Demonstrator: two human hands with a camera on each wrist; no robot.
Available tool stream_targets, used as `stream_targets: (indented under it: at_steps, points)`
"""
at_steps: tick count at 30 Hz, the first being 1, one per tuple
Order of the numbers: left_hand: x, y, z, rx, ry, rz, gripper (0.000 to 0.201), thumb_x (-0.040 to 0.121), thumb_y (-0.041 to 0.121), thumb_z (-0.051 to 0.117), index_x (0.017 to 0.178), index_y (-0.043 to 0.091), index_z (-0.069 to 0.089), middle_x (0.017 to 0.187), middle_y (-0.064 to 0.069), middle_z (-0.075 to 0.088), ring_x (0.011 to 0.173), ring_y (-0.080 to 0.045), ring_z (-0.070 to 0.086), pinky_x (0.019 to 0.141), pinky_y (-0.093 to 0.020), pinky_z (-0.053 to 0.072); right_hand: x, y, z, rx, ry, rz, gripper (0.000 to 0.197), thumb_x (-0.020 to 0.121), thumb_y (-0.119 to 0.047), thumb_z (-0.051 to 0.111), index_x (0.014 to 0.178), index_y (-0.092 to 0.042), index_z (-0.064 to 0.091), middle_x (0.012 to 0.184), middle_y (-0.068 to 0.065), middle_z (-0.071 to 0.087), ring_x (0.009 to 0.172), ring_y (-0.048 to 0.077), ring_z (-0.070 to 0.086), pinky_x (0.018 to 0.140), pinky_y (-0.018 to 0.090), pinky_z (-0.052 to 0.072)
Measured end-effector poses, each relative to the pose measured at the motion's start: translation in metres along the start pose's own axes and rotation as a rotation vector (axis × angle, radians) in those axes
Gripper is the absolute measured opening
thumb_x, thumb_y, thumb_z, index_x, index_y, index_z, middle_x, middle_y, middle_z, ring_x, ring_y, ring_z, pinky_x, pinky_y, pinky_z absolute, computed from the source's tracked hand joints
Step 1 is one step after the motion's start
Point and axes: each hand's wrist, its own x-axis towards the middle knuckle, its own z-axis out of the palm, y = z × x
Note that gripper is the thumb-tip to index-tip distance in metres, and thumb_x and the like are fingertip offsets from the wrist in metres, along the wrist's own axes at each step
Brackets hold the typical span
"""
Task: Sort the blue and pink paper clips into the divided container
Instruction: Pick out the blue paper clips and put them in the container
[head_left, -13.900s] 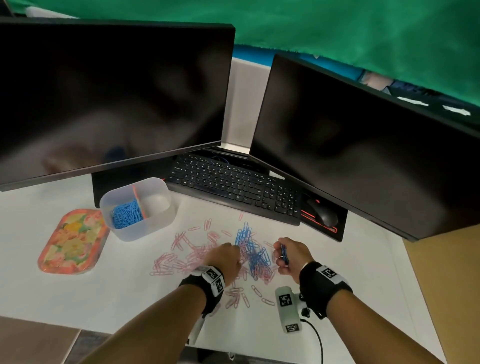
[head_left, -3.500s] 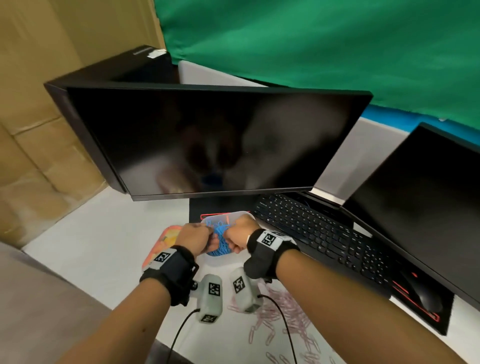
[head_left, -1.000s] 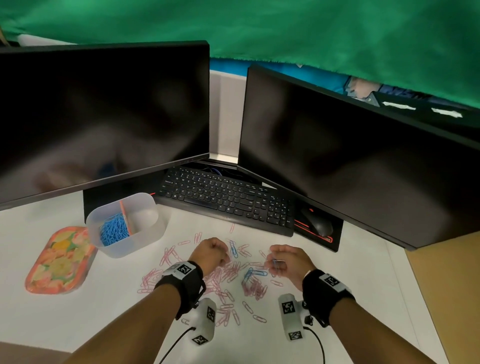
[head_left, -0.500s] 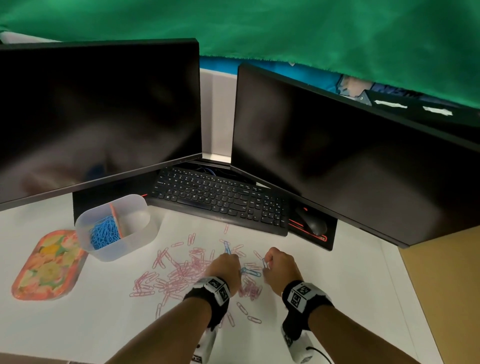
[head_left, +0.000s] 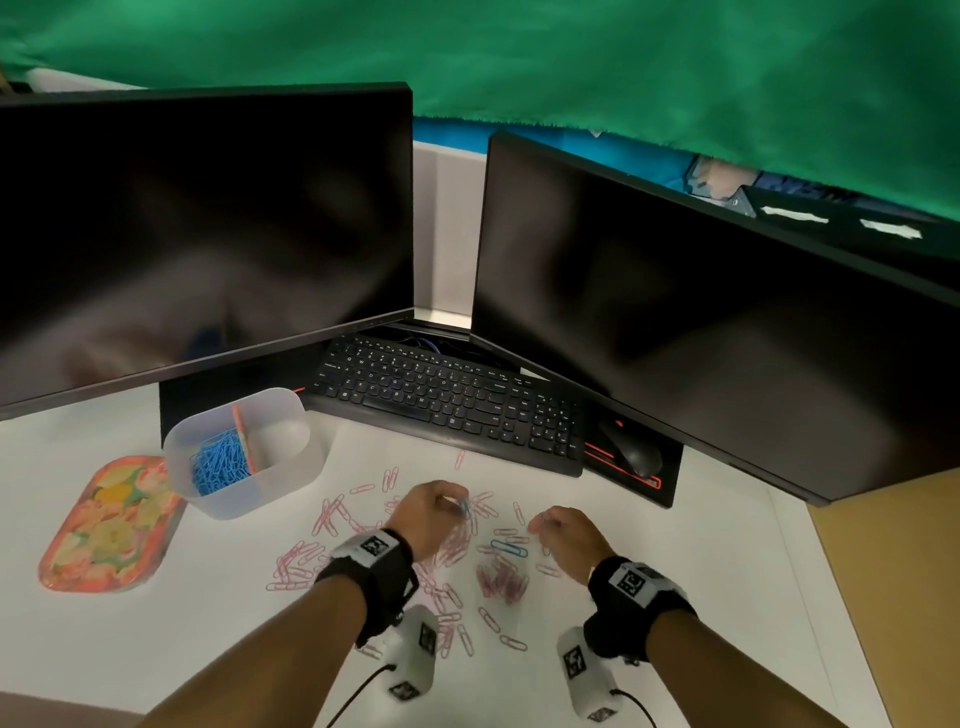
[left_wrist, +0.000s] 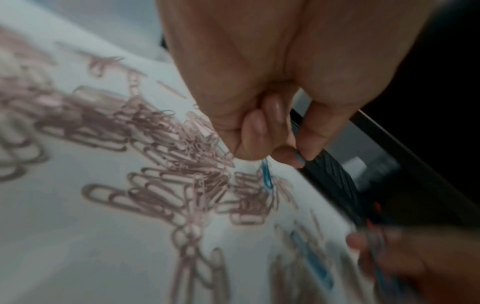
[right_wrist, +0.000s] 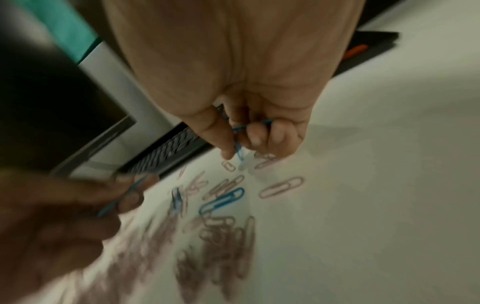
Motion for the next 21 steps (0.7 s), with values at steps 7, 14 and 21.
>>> stream_targets:
  at_steps: [7,14,21]
  points:
    - [0.006,0.010,-0.014,-0.727,-0.063,-0.169,0.019,0.081,0.006,0.029,0.075,0.010,0.047,0.062,-0.002,0.037,0.043,-0.012,0.026,0.043,-0.018,0.021,-0.003,-0.002,0.003,0.846,-0.169,0.269,0.029,0.088,-0.019,0.043,0.061,-0.012,0.049,0.058,0.005,0.044,0.051,0.020,0.040,0.050,0.027,0.028]
    - [0.013,0.019,-0.006,-0.643,-0.058,-0.227,0.031,0.091,0.025,0.039,0.062,0.016,0.042,0.057,-0.001,0.043,0.047,-0.016,0.031,0.051,-0.023,0.021,-0.003,-0.014,0.006,0.552,-0.141,0.156,0.023,0.089,-0.011,0.049,0.070,-0.006,0.061,0.061,0.007,0.056,0.047,0.017,0.046,0.045,0.022,0.032]
    - [0.028,0.020,-0.003,0.222,0.132,-0.026,0.028,0.093,0.019,0.037,0.085,0.006,0.060,0.084,-0.011,0.058,0.069,-0.024,0.048,0.065,-0.027,0.035,-0.012,-0.011,0.021,-0.257,0.079,-0.187,0.013,0.086,-0.011,0.050,0.085,-0.015,0.063,0.092,0.000,0.065,0.086,0.015,0.059,0.066,0.017,0.044]
